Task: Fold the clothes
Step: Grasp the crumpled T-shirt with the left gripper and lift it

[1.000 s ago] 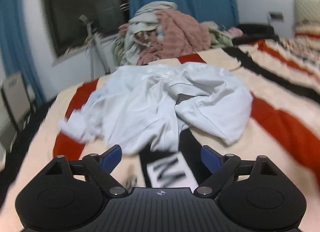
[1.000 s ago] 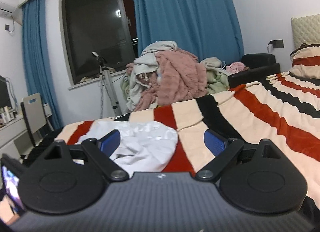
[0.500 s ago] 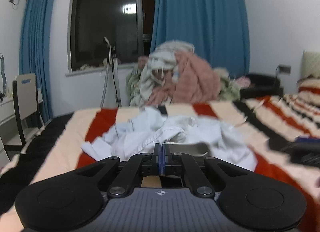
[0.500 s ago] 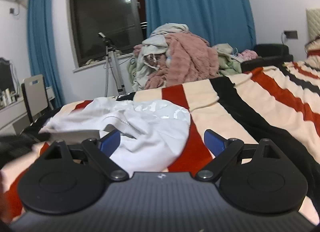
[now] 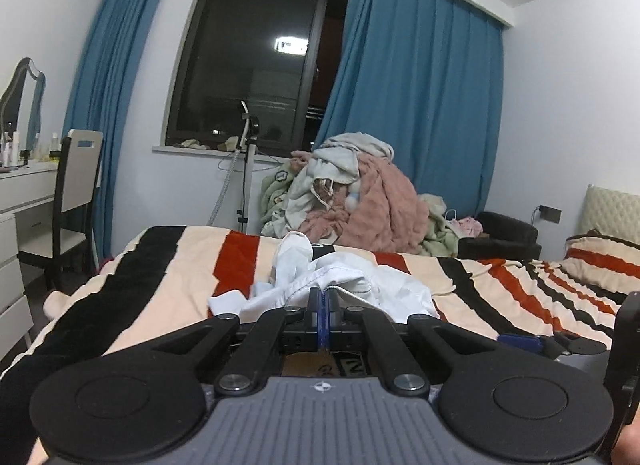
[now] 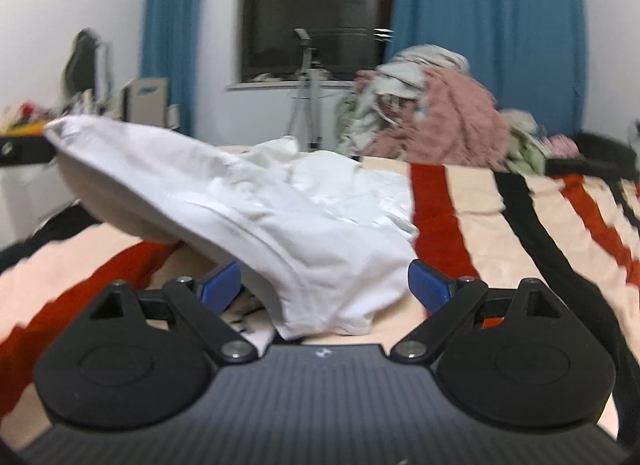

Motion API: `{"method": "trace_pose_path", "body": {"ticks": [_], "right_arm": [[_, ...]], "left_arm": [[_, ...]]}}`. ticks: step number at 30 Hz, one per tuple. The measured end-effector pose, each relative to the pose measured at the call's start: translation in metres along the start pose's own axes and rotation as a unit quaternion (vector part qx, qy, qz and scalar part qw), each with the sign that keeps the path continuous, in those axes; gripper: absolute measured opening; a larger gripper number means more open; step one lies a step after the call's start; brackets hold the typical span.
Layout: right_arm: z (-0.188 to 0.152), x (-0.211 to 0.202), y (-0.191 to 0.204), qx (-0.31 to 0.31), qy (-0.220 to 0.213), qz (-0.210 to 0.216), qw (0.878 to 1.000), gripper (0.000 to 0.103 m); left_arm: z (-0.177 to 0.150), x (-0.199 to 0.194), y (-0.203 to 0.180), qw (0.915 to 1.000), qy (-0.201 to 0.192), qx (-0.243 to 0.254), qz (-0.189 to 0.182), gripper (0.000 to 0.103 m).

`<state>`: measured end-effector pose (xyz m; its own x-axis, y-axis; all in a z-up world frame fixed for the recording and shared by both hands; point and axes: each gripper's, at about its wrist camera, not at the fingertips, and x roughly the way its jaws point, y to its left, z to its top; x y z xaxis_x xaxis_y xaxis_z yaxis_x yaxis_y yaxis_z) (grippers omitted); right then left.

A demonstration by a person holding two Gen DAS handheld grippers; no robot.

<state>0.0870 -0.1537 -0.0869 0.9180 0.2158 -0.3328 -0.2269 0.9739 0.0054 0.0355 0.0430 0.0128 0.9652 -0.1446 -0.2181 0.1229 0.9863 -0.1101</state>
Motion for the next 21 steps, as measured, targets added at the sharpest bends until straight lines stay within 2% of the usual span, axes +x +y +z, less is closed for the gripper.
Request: {"method": "trace_pose_path", "body": {"ticks": [3,5,8,11,15,16,18,21], "right_arm": [[-0.003,0.003,0.024,-0.025,0.011,0.020,0.999,0.092],[-0.007,0.015,0.038,-0.035,0.021,0.031,0.999,0.092],[-0.009,0.035,0.040,-0.030,0.015,0.004,0.999,0.092],[-0.008,0.047,0.011,0.043,0.012,-0.036,0.998,0.092],[-0.008,0.050,-0.034,0.143,0.018,-0.080,0.986,0.092],[-0.009,0.052,-0.043,0.163,0.025,-0.090,0.982,0.092],[-0.015,0.061,-0.052,0.177,0.068,-0.103,0.976,0.092],[-0.025,0.072,-0.053,0.167,0.137,-0.124,0.969,0.092]], "left_arm": [[-0.007,-0.004,0.008,0.9996,0.010,-0.025,-0.001,0.001],[-0.012,-0.007,0.009,0.9997,0.007,-0.023,0.003,0.001],[-0.017,-0.003,0.009,0.9998,0.003,-0.015,0.011,0.001],[-0.020,0.003,0.012,0.9994,0.009,-0.028,0.017,0.001],[-0.021,0.012,0.019,0.9982,0.011,-0.054,0.021,0.001],[-0.021,0.015,0.021,0.9978,0.010,-0.062,0.021,0.001],[-0.021,0.017,0.023,0.9970,0.008,-0.073,0.023,0.001],[-0.019,0.017,0.030,0.9958,0.009,-0.087,0.029,0.001]]}}
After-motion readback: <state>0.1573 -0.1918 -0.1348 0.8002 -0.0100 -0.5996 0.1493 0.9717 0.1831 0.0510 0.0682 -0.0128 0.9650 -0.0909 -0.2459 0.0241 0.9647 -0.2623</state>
